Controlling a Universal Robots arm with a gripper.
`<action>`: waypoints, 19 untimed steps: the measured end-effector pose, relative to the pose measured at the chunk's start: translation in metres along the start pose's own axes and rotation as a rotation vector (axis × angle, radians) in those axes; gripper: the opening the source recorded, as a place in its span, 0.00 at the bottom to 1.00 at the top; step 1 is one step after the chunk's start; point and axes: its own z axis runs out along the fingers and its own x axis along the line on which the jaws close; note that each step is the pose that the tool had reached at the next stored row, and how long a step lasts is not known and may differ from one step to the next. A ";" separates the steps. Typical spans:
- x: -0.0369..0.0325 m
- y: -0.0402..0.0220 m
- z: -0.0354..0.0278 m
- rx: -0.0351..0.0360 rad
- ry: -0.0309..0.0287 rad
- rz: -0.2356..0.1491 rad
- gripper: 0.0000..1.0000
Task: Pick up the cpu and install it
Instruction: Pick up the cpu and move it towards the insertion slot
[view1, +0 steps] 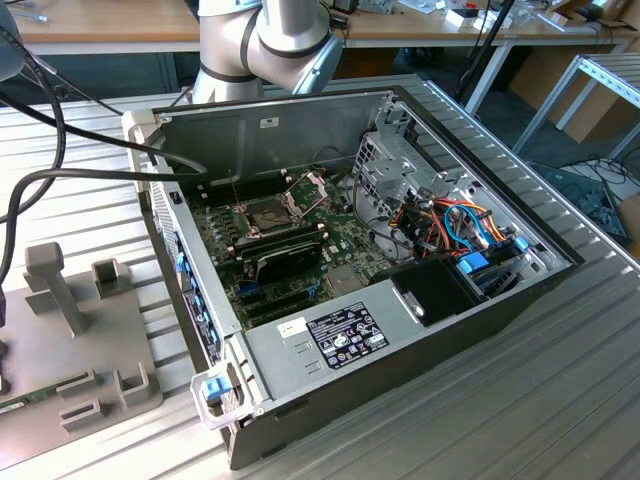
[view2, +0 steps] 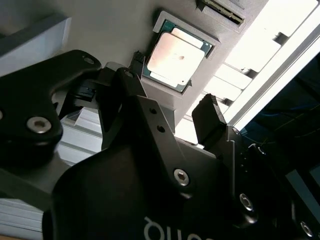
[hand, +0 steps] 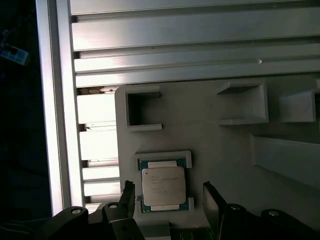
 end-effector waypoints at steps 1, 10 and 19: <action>0.0000 0.0000 0.0000 0.0000 0.0000 0.000 0.66; 0.0000 -0.0001 0.0052 0.0000 0.0000 0.000 0.66; 0.0002 -0.0006 0.0183 0.0000 0.0000 0.000 0.66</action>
